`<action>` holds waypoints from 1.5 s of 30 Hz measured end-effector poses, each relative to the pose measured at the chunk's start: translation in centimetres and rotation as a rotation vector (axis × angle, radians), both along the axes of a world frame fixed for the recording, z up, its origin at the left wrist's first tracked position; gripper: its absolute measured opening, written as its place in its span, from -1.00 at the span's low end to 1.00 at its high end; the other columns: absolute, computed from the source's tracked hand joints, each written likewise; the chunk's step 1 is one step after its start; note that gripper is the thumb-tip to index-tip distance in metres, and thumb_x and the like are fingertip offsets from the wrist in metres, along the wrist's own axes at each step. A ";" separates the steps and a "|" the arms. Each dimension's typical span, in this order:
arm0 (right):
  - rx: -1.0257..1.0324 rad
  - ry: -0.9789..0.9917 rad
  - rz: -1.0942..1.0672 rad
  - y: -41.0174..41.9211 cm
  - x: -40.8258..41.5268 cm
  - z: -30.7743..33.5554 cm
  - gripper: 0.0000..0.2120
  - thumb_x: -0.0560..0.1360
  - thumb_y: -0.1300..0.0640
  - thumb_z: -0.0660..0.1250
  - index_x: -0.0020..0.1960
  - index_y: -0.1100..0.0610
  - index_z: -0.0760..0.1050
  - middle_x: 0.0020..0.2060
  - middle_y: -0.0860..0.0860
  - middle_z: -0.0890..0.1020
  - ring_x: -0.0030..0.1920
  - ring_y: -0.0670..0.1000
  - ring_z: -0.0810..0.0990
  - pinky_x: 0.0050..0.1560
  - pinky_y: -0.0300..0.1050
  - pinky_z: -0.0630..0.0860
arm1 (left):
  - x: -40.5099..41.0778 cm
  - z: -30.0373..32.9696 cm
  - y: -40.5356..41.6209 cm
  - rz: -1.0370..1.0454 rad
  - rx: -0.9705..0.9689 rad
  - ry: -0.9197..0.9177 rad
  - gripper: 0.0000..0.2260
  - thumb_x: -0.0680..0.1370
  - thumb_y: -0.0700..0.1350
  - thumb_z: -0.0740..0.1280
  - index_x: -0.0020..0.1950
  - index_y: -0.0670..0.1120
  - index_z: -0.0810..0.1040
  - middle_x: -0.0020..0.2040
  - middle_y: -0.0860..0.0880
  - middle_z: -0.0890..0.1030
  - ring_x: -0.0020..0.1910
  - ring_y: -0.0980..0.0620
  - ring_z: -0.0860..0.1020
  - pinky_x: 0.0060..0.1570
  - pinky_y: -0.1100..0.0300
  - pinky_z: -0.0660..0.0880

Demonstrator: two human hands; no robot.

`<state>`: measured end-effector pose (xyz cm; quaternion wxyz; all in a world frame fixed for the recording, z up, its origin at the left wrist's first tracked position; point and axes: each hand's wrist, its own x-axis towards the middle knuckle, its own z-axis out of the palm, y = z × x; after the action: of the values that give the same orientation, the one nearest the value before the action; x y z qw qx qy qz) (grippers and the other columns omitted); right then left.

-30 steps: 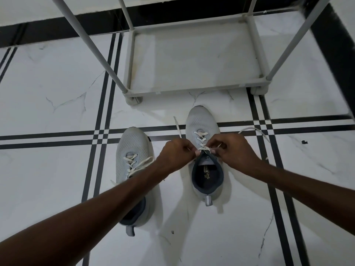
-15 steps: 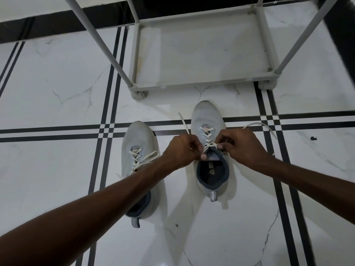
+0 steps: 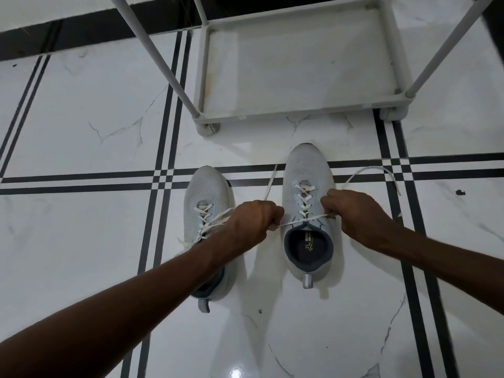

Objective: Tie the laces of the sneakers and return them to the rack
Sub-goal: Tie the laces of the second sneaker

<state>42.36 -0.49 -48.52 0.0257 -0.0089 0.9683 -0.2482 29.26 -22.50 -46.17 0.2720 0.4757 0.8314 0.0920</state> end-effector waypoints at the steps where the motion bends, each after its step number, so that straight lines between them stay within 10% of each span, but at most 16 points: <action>1: -0.003 0.004 0.001 0.0 0.0 0.0 -0.73 0.24 0.50 0.28 -0.25 0.15 0.46 -0.33 0.05 0.52 -0.35 0.10 0.49 -0.40 -0.02 0.42 | 0.0 -0.1 0.0 0.001 -0.007 -0.011 -0.82 0.40 -0.34 0.26 -0.12 -0.10 0.56 -0.12 -0.04 0.64 -0.12 -0.07 0.59 -0.16 0.08 0.46; 11: -0.176 -0.207 -0.159 1.5 -0.8 0.9 -0.86 0.42 0.30 0.44 -0.24 0.09 0.62 -0.42 -0.10 0.61 -0.39 -0.09 0.57 -0.29 -0.13 0.50 | -2.5 0.4 -0.9 0.201 -0.041 -0.424 -0.82 0.51 -0.27 0.39 -0.23 -0.02 0.60 -0.36 0.13 0.64 -0.41 0.22 0.58 -0.27 0.31 0.53; 18: -0.604 -0.564 -0.103 4.5 -1.6 6.6 -0.89 0.50 0.32 0.40 -0.14 0.20 0.67 -0.32 0.14 0.70 -0.37 0.01 0.66 -0.29 -0.19 0.59 | -4.3 3.6 -2.6 0.330 0.093 -0.956 -0.92 0.57 -0.25 0.35 -0.06 -0.15 0.65 -0.13 -0.13 0.66 -0.08 -0.03 0.59 0.02 0.11 0.50; 23: -0.992 -0.565 -0.126 3.2 -1.9 6.9 -0.90 0.50 0.30 0.37 -0.05 0.33 0.63 0.10 0.07 0.71 -0.13 0.02 0.67 -0.13 -0.19 0.60 | -4.1 4.4 -1.3 0.407 0.291 -1.107 -0.90 0.57 -0.29 0.31 -0.08 -0.17 0.62 0.19 -0.29 0.62 0.18 -0.12 0.59 0.19 0.00 0.49; 27: -1.239 -0.517 -0.324 -0.1 -2.2 5.4 -0.74 0.47 0.21 0.37 0.06 0.40 0.53 -0.09 0.12 0.72 -0.25 0.03 0.58 -0.30 -0.24 0.56 | -2.7 3.7 0.6 0.504 0.369 -1.220 -0.85 0.59 -0.24 0.31 -0.06 -0.08 0.65 0.09 -0.17 0.66 0.10 -0.06 0.63 0.11 0.09 0.52; 34: -1.069 -0.265 -0.548 -2.6 -2.2 4.6 -0.87 0.52 0.23 0.41 0.01 0.29 0.62 -0.24 0.19 0.67 -0.44 0.02 0.45 -0.53 -0.23 0.38 | -1.9 1.5 3.7 0.834 0.389 -0.979 -0.78 0.54 0.00 0.40 -0.01 -0.16 0.66 -0.39 0.03 0.53 -0.32 0.06 0.55 -0.26 0.23 0.47; 45: -0.797 -0.090 -0.489 -4.1 -3.7 5.6 -0.74 0.53 0.34 0.35 0.08 0.03 0.66 -0.33 0.06 0.67 -0.51 0.04 0.58 -0.52 -0.08 0.56 | -2.7 0.6 4.1 0.683 0.367 -1.130 -0.83 0.57 -0.32 0.30 0.09 -0.10 0.53 -0.22 -0.07 0.64 -0.34 0.09 0.54 -0.33 0.26 0.43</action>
<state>38.71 -4.55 -42.87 0.0030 0.2210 0.7692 -0.5995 26.57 -18.44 -45.61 0.5350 0.1041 0.6361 0.5461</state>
